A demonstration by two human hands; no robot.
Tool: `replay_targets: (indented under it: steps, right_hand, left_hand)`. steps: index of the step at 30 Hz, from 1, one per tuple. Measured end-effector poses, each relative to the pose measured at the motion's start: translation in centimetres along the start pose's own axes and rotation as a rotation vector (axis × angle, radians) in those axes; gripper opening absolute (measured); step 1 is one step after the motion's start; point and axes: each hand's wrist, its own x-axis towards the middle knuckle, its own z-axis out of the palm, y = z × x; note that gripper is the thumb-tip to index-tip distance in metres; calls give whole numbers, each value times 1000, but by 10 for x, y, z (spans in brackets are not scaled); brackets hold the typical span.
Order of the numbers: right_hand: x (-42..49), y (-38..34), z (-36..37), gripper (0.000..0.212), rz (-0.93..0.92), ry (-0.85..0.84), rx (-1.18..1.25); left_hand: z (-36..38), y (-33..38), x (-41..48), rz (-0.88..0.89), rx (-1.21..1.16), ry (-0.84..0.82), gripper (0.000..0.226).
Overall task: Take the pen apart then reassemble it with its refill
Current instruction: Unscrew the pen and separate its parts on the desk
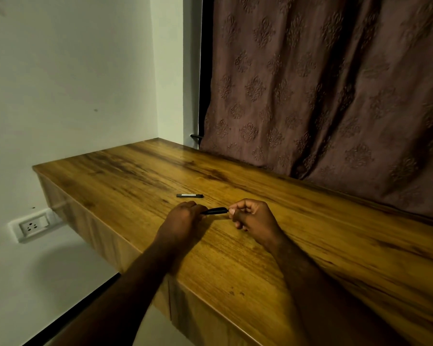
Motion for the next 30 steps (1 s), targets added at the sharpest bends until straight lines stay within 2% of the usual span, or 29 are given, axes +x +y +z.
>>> replay_targets:
  steps: [9,14,18,21,23,26,30]
  right_hand:
    - [2,3,0,8,25,-3,-68]
    - [6,6,-13,13,53,117,-16]
    - [11,17,-29,11,11,228,-251]
    - [12,22,-29,11,2,156,-459]
    - [12,22,-25,11,-13,110,-578]
    - [10,18,-24,9,-29,105,-590]
    - [8,16,-26,7,-31,81,-648]
  left_hand:
    - [2,-1,1,-17,4,-39,22]
    - [2,-5,3,-36,36,-45,21]
    - [1,-6,3,-25,30,-88,31]
    - [4,-9,3,-26,23,-110,47]
    - [6,-11,3,-18,26,-107,42]
    - [6,-11,5,8,5,-89,29]
    - [7,-12,5,14,-34,-74,36]
